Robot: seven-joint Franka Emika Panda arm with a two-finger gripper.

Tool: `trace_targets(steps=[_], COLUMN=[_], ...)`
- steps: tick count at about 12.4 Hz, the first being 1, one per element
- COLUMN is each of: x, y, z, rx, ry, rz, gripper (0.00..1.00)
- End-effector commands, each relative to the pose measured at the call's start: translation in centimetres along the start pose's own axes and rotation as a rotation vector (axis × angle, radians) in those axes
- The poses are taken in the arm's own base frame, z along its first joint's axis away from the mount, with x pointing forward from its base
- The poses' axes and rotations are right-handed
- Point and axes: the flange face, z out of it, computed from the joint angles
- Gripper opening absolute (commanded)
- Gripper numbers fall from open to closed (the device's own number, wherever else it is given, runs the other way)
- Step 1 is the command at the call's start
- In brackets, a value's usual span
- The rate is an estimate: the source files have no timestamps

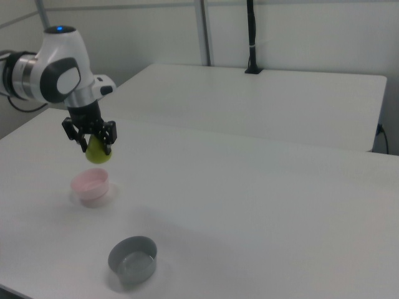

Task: Place the pear in the bowl
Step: 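Carry the pear over the pink bowl and lower it inside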

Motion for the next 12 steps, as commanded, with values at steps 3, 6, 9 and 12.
trace_targets(steps=[3, 6, 9, 12], x=[2.2, 2.6, 2.7, 2.7], y=[-5.5, -6.7, -8.1, -8.3], z=[7.8, 10.3, 12.4, 12.9], rx=[-0.005, -0.049, -0.057, -0.056], ry=[0.016, 0.015, -0.005, -0.011], rz=[-0.026, -0.020, -0.032, -0.011], gripper=[0.14, 0.14, 0.14, 0.42])
